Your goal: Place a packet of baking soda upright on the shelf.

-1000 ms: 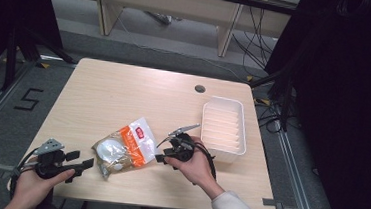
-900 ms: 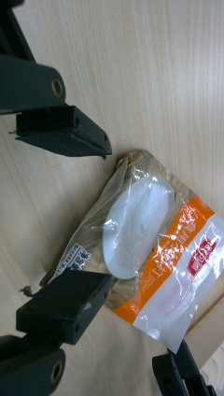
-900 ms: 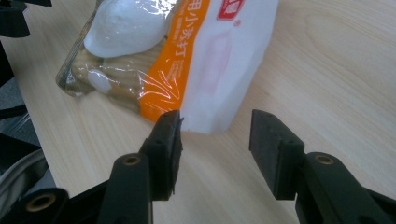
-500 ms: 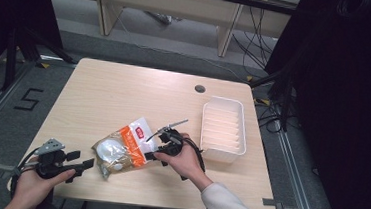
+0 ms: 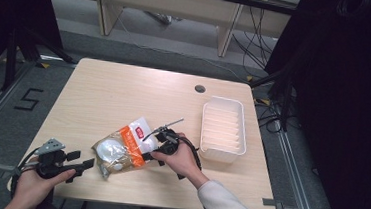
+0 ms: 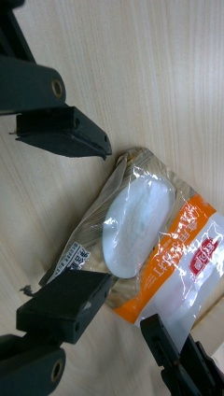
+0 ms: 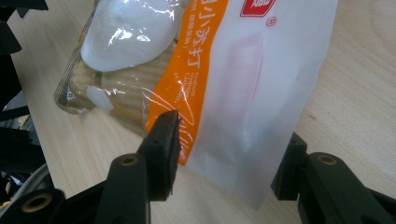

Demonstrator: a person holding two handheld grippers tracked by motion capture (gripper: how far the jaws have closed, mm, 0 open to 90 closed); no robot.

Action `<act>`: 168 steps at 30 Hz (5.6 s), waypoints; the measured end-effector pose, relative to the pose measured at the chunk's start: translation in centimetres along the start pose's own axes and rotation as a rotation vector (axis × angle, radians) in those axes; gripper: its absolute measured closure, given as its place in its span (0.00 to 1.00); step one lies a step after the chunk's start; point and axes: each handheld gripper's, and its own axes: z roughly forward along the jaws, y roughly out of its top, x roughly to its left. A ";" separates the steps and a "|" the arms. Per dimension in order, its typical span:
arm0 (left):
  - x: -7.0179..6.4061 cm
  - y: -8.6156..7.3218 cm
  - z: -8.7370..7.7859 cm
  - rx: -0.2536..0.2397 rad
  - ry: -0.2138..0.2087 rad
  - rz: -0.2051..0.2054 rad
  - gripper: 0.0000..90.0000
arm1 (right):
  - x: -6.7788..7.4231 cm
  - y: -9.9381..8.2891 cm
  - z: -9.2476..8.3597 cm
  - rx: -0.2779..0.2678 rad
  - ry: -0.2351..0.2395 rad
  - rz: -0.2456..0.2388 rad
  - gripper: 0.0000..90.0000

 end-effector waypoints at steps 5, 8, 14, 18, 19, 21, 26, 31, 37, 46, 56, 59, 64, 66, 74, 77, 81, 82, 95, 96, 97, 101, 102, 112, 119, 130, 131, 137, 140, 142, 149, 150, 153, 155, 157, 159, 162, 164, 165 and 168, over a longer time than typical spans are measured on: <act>0.1 0.0 0.0 -0.001 -0.004 0.002 0.35 | 0.4 0.2 0.2 -0.004 -0.002 -0.023 0.66; 0.0 0.0 0.0 0.000 -0.003 0.004 0.35 | 0.6 0.4 0.2 0.005 0.000 -0.033 0.73; 0.0 0.0 0.0 0.002 0.001 0.001 0.35 | 0.7 1.3 0.6 0.021 0.002 -0.065 0.90; 0.1 0.0 0.0 0.003 -0.002 0.002 0.35 | 1.0 1.7 0.8 0.046 0.002 -0.087 0.98; 0.1 0.0 0.0 0.003 -0.004 0.000 0.36 | 1.3 1.9 0.9 0.054 0.000 -0.113 1.00; 0.1 0.0 0.0 0.004 -0.002 0.005 0.36 | 1.4 2.1 0.9 0.066 0.002 -0.139 1.00; 0.0 0.0 0.0 0.009 0.005 -0.002 0.36 | 1.8 2.7 0.3 0.068 -0.003 -0.130 1.00; 0.1 0.0 -0.1 0.005 0.002 0.001 0.36 | 2.2 3.6 -0.8 0.077 0.007 -0.142 1.00; 0.1 0.0 0.0 0.005 -0.001 -0.003 0.36 | 2.3 4.5 -2.8 0.102 -0.006 -0.169 1.00; 0.1 0.0 0.0 0.007 0.003 0.002 0.36 | 3.2 5.6 -5.3 0.143 -0.035 -0.231 1.00; 0.1 0.0 0.0 0.008 0.001 0.003 0.36 | 4.2 6.3 -7.8 0.218 -0.073 -0.292 1.00; 0.1 0.0 0.0 0.008 0.002 -0.003 0.36 | 4.3 6.4 -8.4 0.233 -0.089 -0.300 1.00; 0.0 0.0 0.0 0.008 0.003 0.004 0.36 | 4.4 6.4 -9.0 0.246 -0.095 -0.307 1.00; 0.0 0.0 0.0 0.004 -0.001 0.005 0.36 | 4.5 6.4 -9.4 0.238 -0.105 -0.300 1.00; 0.1 0.0 0.0 0.004 -0.002 0.005 0.36 | 4.5 6.4 -10.4 0.243 -0.109 -0.323 1.00; 0.0 0.0 0.0 0.006 0.003 0.002 0.36 | 4.6 6.5 -10.8 0.241 -0.108 -0.343 1.00; 0.0 0.0 0.0 0.007 0.000 0.005 0.36 | 4.7 6.6 -11.8 0.255 -0.125 -0.375 1.00; 0.0 0.0 0.0 0.007 0.000 0.005 0.36 | 4.7 6.6 -11.8 0.255 -0.125 -0.375 1.00; 0.0 0.0 0.1 0.006 -0.001 -0.006 0.36 | 5.1 6.8 -14.3 0.281 -0.169 -0.358 1.00; 0.0 0.0 0.0 0.007 0.004 -0.001 0.36 | 4.9 6.8 -14.6 0.282 -0.173 -0.375 1.00; 0.0 0.0 0.0 0.007 0.004 -0.001 0.36 | 4.9 6.8 -14.6 0.282 -0.173 -0.375 1.00; 0.0 0.0 0.0 0.006 0.008 -0.006 0.36 | 4.8 6.9 -15.4 0.283 -0.149 -0.410 1.00; 0.0 0.0 0.0 0.010 0.008 0.000 0.36 | 4.8 6.9 -15.5 0.291 -0.144 -0.418 1.00; 0.0 0.0 0.1 0.002 -0.002 -0.006 0.36 | 4.4 6.4 -17.2 0.311 -0.143 -0.466 1.00; 0.0 0.0 0.0 0.003 0.000 -0.002 0.36 | 4.4 6.2 -18.4 0.328 -0.149 -0.477 1.00; 0.0 0.0 0.1 0.006 0.009 -0.005 0.36 | 3.7 6.0 -20.0 0.335 -0.148 -0.498 1.00; -0.1 0.0 0.1 0.005 0.009 -0.003 0.36 | 3.7 6.0 -20.1 0.337 -0.151 -0.493 1.00; 0.0 0.0 0.1 0.006 0.009 -0.004 0.36 | 3.5 6.1 -20.8 0.340 -0.157 -0.486 1.00; 0.0 0.0 0.0 0.007 0.010 -0.004 0.36 | 3.4 6.1 -21.2 0.341 -0.161 -0.483 1.00; 0.0 0.0 0.0 0.009 0.012 -0.004 0.36 | 3.3 6.2 -21.4 0.347 -0.163 -0.486 1.00; 0.0 0.0 0.1 0.008 0.009 -0.001 0.36 | 3.2 6.5 -22.4 0.337 -0.165 -0.488 1.00; 0.0 0.0 0.0 0.009 0.011 -0.003 0.36 | 3.1 6.5 -22.5 0.327 -0.165 -0.495 1.00; 0.0 0.0 0.1 0.009 0.004 -0.004 0.36 | 3.0 6.8 -22.9 0.325 -0.169 -0.485 1.00; 0.0 0.0 0.1 0.010 0.005 -0.001 0.35 | 2.8 6.9 -23.1 0.317 -0.166 -0.491 1.00; 0.0 0.0 0.1 0.009 0.006 0.000 0.36 | 2.6 7.0 -23.2 0.316 -0.171 -0.488 1.00; 0.0 0.0 0.1 0.008 0.005 -0.005 0.36 | 2.5 7.1 -23.4 0.315 -0.176 -0.484 1.00; 0.0 0.0 0.1 0.008 0.010 -0.002 0.36 | 2.4 7.3 -23.7 0.315 -0.174 -0.487 1.00; 0.0 0.0 0.0 0.012 0.013 0.000 0.35 | 2.5 7.4 -23.9 0.312 -0.187 -0.474 1.00; 0.0 0.0 0.0 0.014 0.012 0.002 0.35 | 2.4 7.4 -24.0 0.307 -0.188 -0.480 1.00; 0.0 0.0 0.0 0.009 0.010 0.002 0.35 | 2.2 7.5 -24.1 0.303 -0.183 -0.488 1.00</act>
